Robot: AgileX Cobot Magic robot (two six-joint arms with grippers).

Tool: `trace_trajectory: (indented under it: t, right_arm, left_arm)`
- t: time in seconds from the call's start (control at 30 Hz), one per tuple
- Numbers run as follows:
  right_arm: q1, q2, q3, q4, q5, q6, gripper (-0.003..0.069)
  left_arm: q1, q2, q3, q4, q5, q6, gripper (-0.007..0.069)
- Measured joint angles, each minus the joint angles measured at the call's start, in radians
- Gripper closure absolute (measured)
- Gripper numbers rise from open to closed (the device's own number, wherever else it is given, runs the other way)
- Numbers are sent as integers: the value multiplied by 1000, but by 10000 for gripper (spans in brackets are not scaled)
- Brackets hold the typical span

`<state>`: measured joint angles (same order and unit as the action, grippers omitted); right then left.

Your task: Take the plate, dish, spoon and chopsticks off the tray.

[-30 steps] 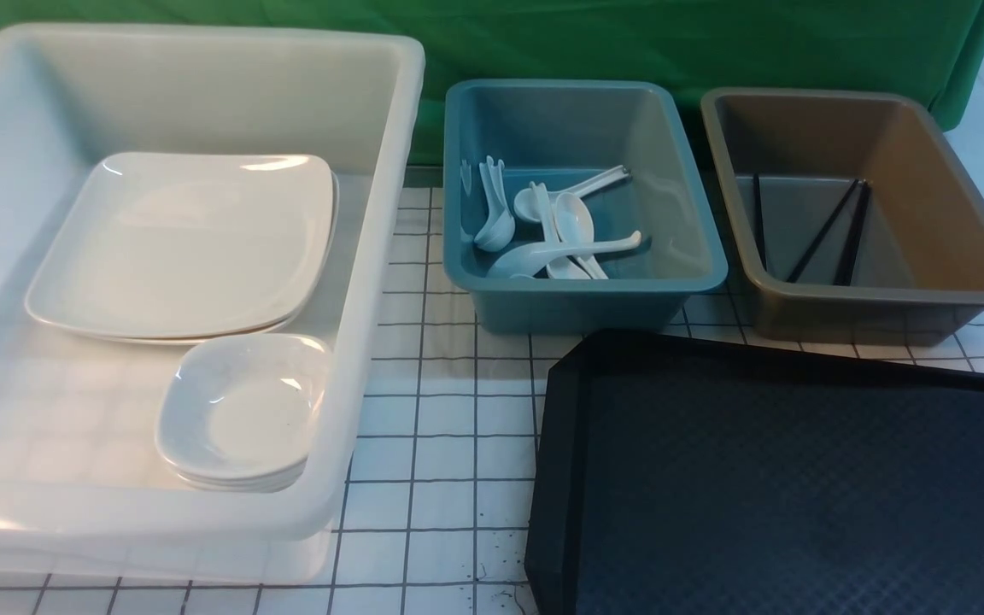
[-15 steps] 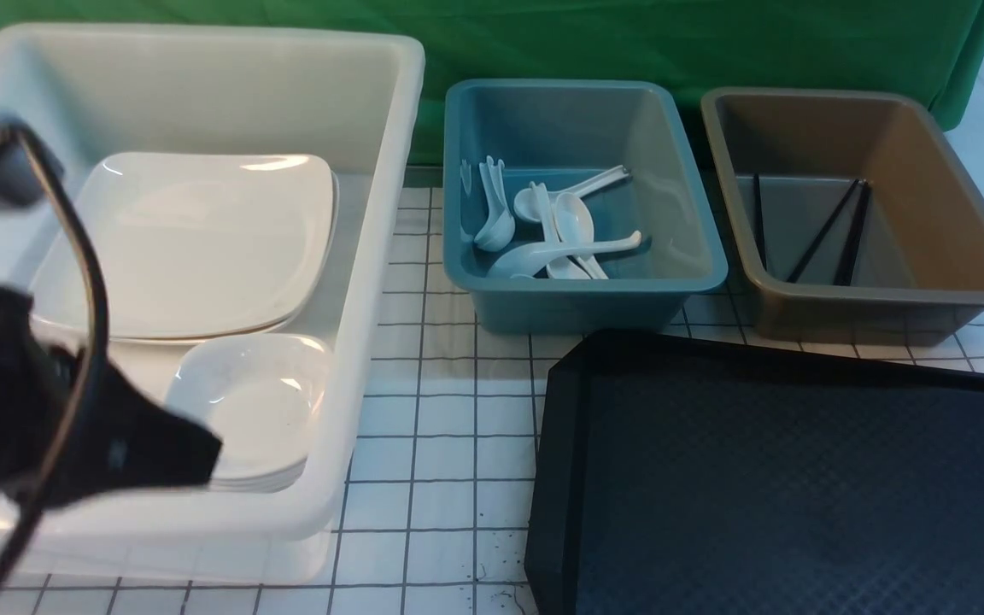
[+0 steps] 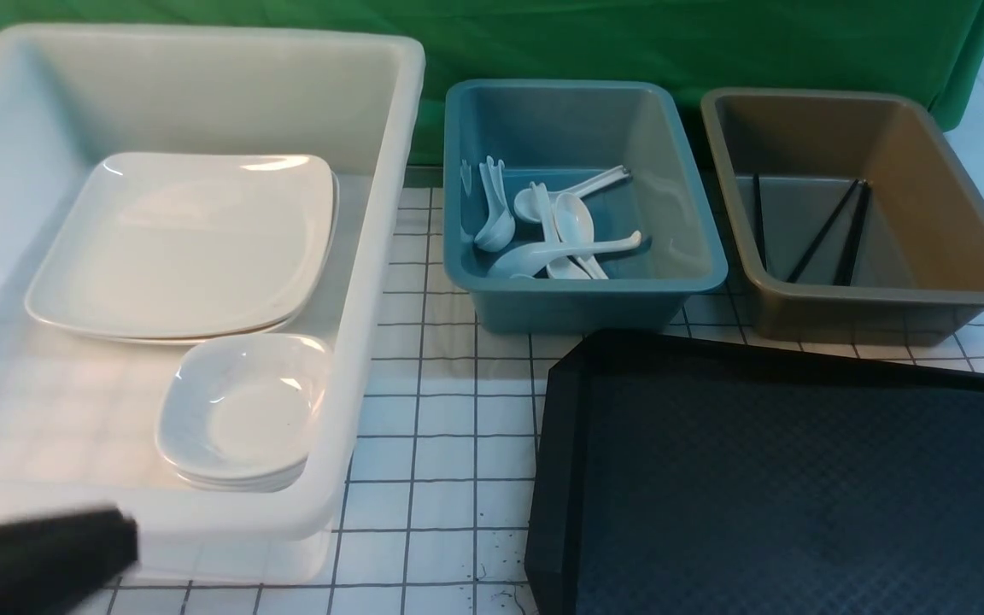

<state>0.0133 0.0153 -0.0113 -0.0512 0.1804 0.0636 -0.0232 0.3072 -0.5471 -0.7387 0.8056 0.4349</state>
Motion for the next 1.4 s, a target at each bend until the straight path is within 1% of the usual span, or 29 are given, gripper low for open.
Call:
trace_trajectory:
  t: [0.03,0.07,0.1,0.13,0.17,0.23,0.33,0.47,0.5,0.53,0.6,0.7,0.8,0.83,0.87,0.9,0.93,1.0,1.07,1.1,1.13,1.17,1.2,1.4]
  right_arm:
    - [0,0,0,0,0,0,417]
    - [0,0,0,0,0,0,417]
    - [0,0,0,0,0,0,417]
    - [0,0,0,0,0,0,417]
    - [0,0,0,0,0,0,417]
    - [0,0,0,0,0,0,417]
    - [0,0,0,0,0,0,417]
    - [0,0,0,0,0,0,417]
    - [0,0,0,0,0,0,417]
    - [0,0,0,0,0,0,417]
    - [0,0,0,0,0,0,417]
    - [0,0,0,0,0,0,417]
    - [0,0,0,0,0,0,417]
    - [0,0,0,0,0,0,417]
    - [0,0,0,0,0,0,417]
    - [0,0,0,0,0,0,417]
    - [0,0,0,0,0,0,417]
    - [0,0,0,0,0,0,417]
    - [0,0,0,0,0,0,417]
    - [0,0,0,0,0,0,417]
    - [0,0,0,0,0,0,417]
    - [0,0,0,0,0,0,417]
    - [0,0,0,0,0,0,417]
    - [0,0,0,0,0,0,417]
  left_arm:
    - [0,-44,28,-29,-97,0,627]
    - [0,-63,39,-47,-141,0,627]
    - [0,-97,55,-64,-217,0,627]
    - [0,-102,59,-66,-238,0,627]
    - [0,-137,67,-72,-302,0,627]
    - [0,-157,68,-71,-339,2,627]
    - [0,-162,69,-57,-354,3,627]
    - [0,-162,73,78,-359,4,627]
    - [0,-162,73,86,-359,4,627]
    - [0,-162,73,149,-359,4,627]
    - [0,-162,75,198,-364,4,627]
    - [0,-162,90,234,-391,4,625]
    - [0,-162,175,254,-504,0,625]
    - [0,-163,219,264,-554,-20,625]
    - [0,-169,266,297,-601,-72,624]
    - [0,-175,296,331,-626,-119,624]
    - [0,-179,311,342,-634,-133,624]
    - [0,-222,401,549,-668,-402,624]
    - [0,-253,445,642,-676,-533,624]
    - [0,-267,465,690,-677,-580,624]
    - [0,-270,475,697,-677,-589,624]
    - [0,-293,511,739,-679,-636,624]
    - [0,-300,530,752,-681,-650,624]
    - [0,-308,552,799,-661,-667,624]
